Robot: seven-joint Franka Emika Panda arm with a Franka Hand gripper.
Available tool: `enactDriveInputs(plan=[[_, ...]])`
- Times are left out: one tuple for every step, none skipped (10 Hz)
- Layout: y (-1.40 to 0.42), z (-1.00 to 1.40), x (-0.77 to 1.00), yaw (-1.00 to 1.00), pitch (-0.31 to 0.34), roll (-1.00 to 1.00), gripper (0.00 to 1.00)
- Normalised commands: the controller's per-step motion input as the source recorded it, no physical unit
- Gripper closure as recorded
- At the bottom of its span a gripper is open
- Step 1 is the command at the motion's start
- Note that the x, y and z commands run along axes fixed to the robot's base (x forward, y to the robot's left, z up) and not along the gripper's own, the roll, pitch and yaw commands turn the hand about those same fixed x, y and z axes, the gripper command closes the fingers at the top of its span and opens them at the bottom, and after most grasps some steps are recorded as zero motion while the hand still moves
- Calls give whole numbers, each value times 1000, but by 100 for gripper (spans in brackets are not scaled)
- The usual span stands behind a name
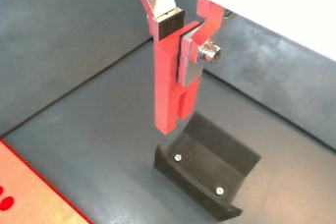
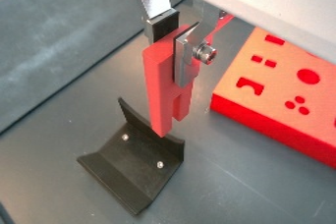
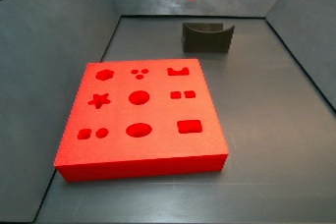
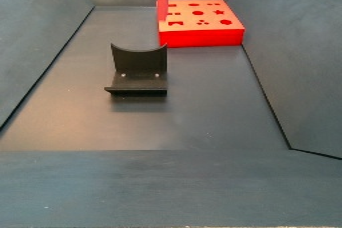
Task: Pick up the double-square object. Move up. Move to above the board. Insert the double-square object.
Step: Move to above the board.
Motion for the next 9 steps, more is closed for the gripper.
enactDriveInputs(plan=[[-1000, 405, -248, 240, 472, -105, 100], [-1000, 393, -244, 217, 404, -89, 100], [-1000, 406, -244, 172, 336, -81, 100], [-1000, 396, -237, 85, 206, -80, 100], [-1000, 407, -238, 42, 118, -9, 100], [-1000, 413, -237, 30, 68, -6, 100], [-1000, 414, -237, 27, 53, -15, 100], [-1000, 422, -224, 17, 50, -9, 100], [-1000, 428, -212, 15, 60, 3, 100]])
